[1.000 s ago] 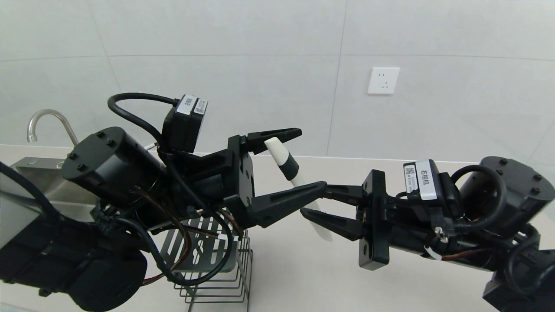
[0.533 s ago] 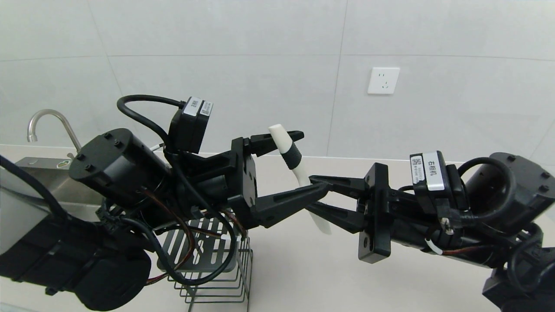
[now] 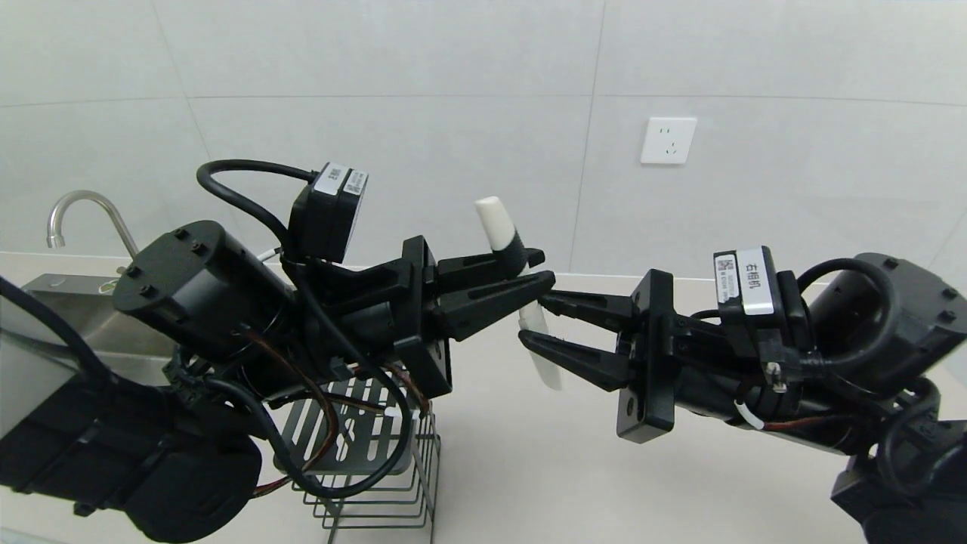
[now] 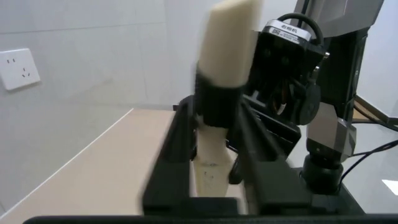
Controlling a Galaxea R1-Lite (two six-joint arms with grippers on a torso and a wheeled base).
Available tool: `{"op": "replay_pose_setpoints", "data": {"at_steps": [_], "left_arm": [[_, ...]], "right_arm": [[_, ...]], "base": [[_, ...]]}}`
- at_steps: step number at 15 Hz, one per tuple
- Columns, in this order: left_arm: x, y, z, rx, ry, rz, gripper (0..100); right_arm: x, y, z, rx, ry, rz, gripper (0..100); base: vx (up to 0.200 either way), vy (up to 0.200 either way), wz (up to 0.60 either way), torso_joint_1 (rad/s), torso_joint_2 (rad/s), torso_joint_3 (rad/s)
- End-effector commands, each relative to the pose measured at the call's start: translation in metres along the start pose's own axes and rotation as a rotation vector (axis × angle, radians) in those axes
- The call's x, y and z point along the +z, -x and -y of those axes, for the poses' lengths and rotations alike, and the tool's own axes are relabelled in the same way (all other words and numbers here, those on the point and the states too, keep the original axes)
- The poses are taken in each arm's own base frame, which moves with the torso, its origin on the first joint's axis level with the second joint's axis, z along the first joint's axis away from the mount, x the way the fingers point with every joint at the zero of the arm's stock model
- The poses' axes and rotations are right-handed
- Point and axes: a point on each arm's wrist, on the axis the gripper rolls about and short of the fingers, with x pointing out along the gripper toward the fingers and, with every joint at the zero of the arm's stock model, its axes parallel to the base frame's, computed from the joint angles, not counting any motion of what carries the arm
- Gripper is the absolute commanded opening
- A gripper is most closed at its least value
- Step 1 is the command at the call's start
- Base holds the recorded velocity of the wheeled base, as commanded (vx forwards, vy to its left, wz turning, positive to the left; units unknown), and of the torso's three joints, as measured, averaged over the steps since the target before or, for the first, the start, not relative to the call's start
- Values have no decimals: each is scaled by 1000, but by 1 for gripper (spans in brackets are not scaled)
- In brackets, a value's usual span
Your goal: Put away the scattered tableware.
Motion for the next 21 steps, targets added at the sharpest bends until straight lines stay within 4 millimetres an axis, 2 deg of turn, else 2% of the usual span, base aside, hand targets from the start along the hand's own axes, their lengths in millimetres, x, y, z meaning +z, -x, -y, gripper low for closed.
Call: {"op": "replay_pose_setpoints", "data": {"at_steps": [1, 3, 4, 9, 12, 13, 14, 15, 16, 17, 21], "left_arm": [[7, -1, 4, -13, -12, 15, 0], [8, -1, 6, -18, -14, 19, 0], [8, -1, 6, -18, -14, 19, 0], [6, 0, 4, -10, -15, 14, 0], [7, 2, 3, 30, -17, 22, 0], [9, 2, 3, 58, -21, 32, 0], [11, 3, 3, 64, -26, 37, 0], [18, 5, 6, 86, -39, 57, 0], [21, 5, 7, 97, -44, 67, 0], [26, 7, 9, 127, -52, 84, 0], [32, 17, 19, 157, -51, 90, 0]], "right_arm": [[-3, -1, 0, 0, -4, -6, 0], [-3, -1, 1, -1, -1, -8, 0], [-4, -1, 0, -1, -1, -9, 100], [-6, 3, -3, 0, -19, -27, 100], [0, 23, -9, -15, -21, -44, 100], [3, 41, -19, -19, -29, -65, 100], [5, 50, -23, -26, -33, -76, 100], [14, 81, -29, -83, -22, -93, 100], [18, 94, -29, -120, -10, -95, 100], [29, 120, -34, -194, 24, -91, 100], [55, 172, -59, -367, 184, -75, 100]], "base": [[0, 0, 0, 0, 0, 0], [0, 0, 0, 0, 0, 0], [0, 0, 0, 0, 0, 0], [0, 0, 0, 0, 0, 0], [0, 0, 0, 0, 0, 0], [0, 0, 0, 0, 0, 0], [0, 0, 0, 0, 0, 0], [0, 0, 0, 0, 0, 0], [0, 0, 0, 0, 0, 0], [0, 0, 0, 0, 0, 0], [0, 0, 0, 0, 0, 0]]}}
